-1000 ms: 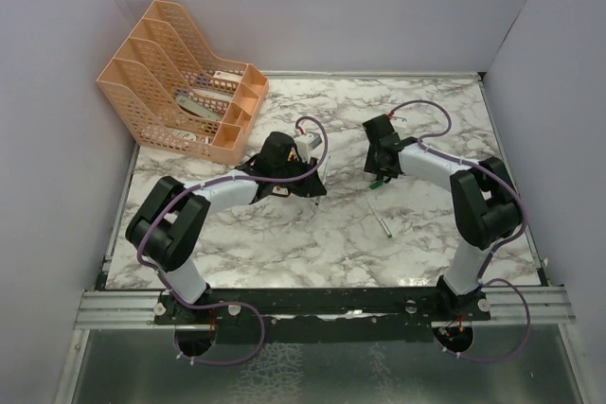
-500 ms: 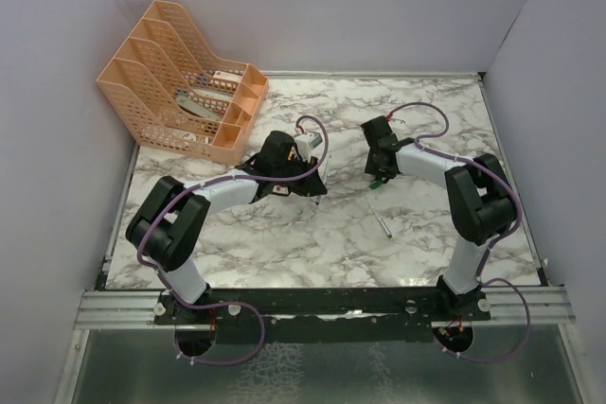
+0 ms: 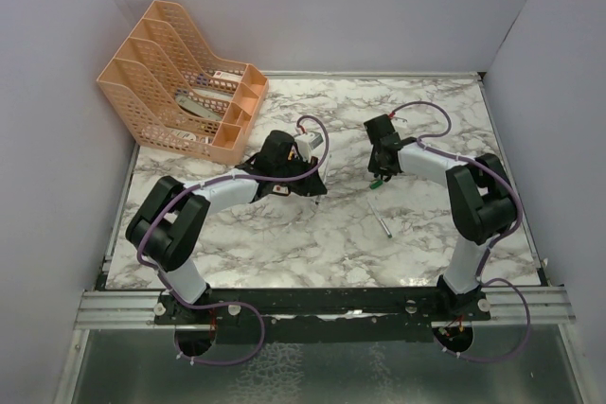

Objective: Insert the pens into the pen caps

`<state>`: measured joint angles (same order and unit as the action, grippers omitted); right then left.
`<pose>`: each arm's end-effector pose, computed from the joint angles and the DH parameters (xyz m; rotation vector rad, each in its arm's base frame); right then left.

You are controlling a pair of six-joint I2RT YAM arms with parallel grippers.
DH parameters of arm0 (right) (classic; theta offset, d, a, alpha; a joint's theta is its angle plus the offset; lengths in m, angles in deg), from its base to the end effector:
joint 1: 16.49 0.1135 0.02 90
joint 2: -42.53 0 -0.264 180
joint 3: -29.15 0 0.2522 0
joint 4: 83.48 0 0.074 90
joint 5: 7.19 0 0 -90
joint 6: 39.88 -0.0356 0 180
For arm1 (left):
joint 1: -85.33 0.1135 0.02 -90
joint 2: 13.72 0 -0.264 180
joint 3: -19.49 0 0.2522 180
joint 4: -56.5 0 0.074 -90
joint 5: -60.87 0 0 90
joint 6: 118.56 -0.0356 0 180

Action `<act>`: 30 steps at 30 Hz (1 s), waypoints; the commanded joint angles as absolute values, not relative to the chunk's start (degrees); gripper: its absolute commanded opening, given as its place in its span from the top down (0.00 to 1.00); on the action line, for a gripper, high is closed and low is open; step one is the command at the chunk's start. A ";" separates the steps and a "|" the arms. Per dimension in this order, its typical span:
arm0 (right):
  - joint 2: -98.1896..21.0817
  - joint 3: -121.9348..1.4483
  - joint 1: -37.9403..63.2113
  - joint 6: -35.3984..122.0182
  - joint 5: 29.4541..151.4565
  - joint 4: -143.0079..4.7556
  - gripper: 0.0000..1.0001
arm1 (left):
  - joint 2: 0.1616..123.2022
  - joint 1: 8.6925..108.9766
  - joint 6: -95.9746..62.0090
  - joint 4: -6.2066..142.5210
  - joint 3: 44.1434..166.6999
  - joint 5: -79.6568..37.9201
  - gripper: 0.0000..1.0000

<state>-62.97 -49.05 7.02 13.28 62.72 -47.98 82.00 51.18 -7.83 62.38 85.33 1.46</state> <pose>0.3384 0.1339 0.1567 0.4060 2.5292 -0.0807 0.2794 -0.2114 0.1894 0.5886 2.2462 -1.1009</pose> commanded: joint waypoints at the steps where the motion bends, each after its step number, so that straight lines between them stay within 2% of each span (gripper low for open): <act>1: -65.07 -48.14 6.49 13.13 66.03 -46.35 0.99 | 82.43 50.97 -9.44 63.65 87.57 3.13 1.00; 8: -56.73 -46.10 6.49 16.03 71.55 -53.10 0.99 | 81.70 50.97 -9.85 64.41 87.78 3.05 1.00; 21: -32.26 -29.28 6.53 19.21 90.34 -85.32 0.99 | 79.30 50.79 -3.16 58.81 86.72 9.86 1.00; 30: -26.17 -25.13 6.54 18.91 96.76 -97.04 0.99 | 79.11 49.26 -2.53 58.81 91.04 16.67 1.00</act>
<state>-27.95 -26.13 6.69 18.40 91.31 -88.18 81.45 50.44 -3.04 60.81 88.65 11.47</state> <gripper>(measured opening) 0.042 0.139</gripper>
